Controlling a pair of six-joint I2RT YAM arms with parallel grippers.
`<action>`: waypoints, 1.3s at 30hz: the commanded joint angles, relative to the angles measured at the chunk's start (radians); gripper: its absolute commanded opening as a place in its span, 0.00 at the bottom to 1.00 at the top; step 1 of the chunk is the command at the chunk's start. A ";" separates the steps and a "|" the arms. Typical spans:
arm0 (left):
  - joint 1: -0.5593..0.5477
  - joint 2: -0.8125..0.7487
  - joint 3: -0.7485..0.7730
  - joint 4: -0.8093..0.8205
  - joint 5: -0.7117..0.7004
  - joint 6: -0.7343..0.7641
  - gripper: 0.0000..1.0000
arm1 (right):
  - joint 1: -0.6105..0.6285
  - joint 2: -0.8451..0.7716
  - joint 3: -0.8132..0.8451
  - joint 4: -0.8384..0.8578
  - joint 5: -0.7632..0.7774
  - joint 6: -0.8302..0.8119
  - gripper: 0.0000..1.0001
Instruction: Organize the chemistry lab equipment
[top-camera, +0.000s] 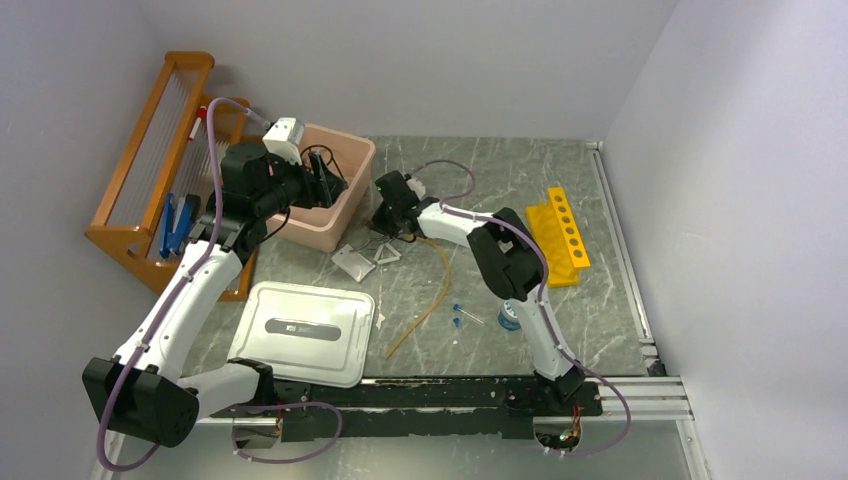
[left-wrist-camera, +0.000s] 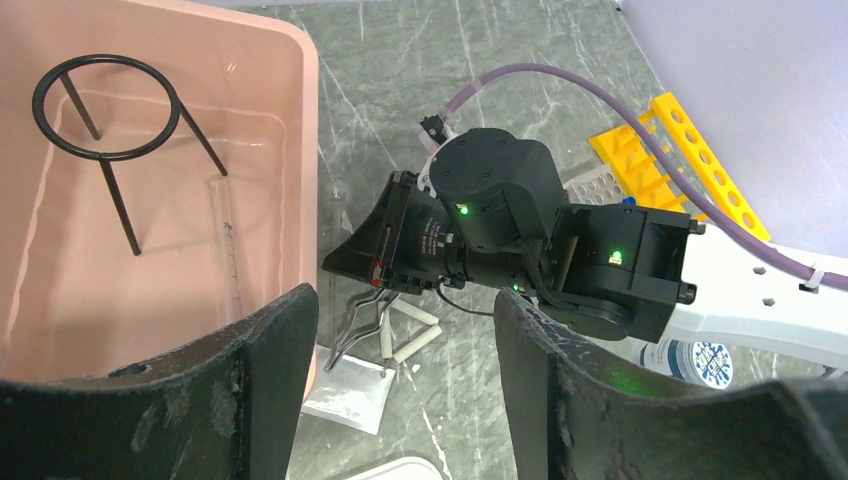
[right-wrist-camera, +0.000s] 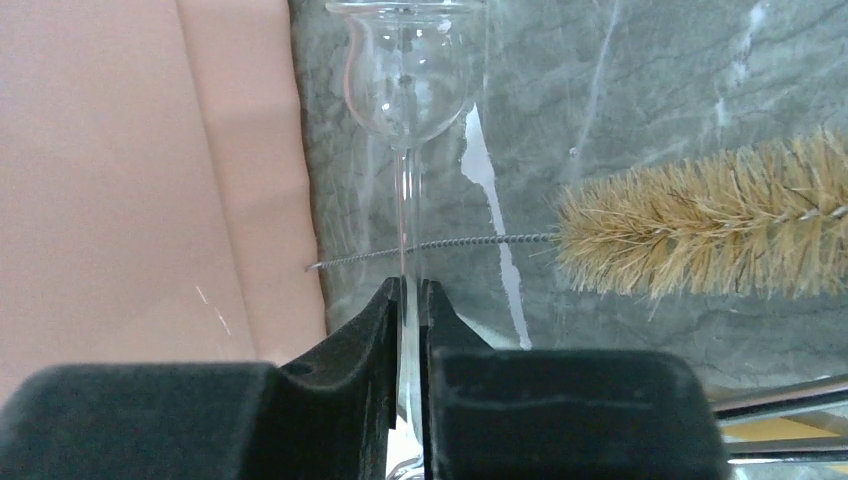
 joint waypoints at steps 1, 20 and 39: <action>-0.006 -0.007 0.023 0.003 -0.025 0.012 0.69 | 0.003 -0.053 -0.044 0.042 -0.012 0.038 0.08; -0.006 0.051 0.036 0.061 0.136 -0.233 0.73 | -0.106 -0.491 -0.337 0.371 -0.237 -0.122 0.02; 0.009 0.139 0.047 0.356 0.274 -0.526 0.54 | -0.120 -0.613 -0.388 0.698 -0.670 -0.310 0.00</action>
